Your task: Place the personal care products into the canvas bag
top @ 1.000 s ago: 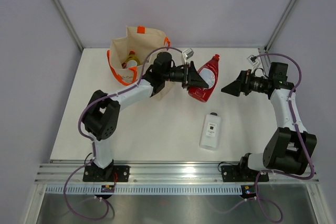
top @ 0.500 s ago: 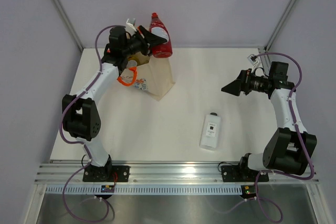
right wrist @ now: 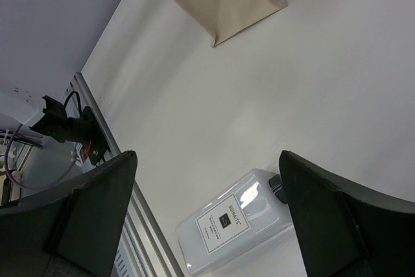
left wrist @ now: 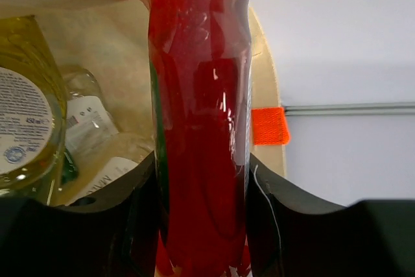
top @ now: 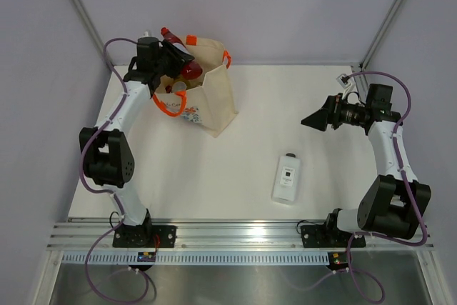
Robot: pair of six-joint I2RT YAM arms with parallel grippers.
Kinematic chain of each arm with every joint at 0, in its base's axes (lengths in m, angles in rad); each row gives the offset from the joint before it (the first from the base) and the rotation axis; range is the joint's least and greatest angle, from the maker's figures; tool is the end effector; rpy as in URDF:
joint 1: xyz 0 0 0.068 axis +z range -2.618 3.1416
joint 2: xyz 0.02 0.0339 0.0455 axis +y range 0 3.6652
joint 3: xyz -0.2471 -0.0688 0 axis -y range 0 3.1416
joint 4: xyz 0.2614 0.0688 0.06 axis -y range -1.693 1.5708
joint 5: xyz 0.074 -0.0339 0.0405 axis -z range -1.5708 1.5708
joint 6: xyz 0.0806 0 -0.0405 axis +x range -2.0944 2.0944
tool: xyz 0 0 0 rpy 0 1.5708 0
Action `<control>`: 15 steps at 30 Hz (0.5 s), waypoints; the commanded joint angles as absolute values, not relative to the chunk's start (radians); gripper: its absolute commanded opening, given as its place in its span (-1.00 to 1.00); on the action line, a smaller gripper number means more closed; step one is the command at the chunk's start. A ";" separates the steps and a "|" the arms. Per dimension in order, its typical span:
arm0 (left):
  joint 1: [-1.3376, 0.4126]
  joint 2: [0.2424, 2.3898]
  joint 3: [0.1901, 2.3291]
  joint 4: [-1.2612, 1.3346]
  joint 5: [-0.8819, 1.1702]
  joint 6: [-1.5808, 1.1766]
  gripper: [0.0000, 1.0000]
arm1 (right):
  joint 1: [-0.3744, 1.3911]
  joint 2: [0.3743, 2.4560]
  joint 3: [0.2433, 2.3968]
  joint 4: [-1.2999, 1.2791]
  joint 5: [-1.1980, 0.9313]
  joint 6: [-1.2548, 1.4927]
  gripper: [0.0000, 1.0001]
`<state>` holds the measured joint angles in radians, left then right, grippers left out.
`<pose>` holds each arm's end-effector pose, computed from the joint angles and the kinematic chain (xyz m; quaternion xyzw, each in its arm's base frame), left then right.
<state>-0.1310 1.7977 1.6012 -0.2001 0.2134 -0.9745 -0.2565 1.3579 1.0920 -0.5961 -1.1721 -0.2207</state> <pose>0.4782 -0.0802 0.3031 -0.2850 0.7794 -0.3646 0.4222 0.3132 -0.0054 0.2643 -0.1779 0.7847 0.4357 0.4035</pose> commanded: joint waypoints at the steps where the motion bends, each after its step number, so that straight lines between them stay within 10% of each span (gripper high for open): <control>1: -0.143 1.784 1.686 -0.133 0.170 -0.797 -0.58 | -0.259 1.322 1.089 -0.606 -1.190 -0.273 0.98; 8: -0.149 1.758 1.661 -0.207 0.202 -0.578 0.74 | -0.157 1.374 1.155 -0.813 -1.112 -0.540 0.98; 15: -0.153 1.706 1.620 -0.221 0.250 -0.421 0.98 | 0.058 1.379 1.137 -0.811 -0.746 -0.376 0.99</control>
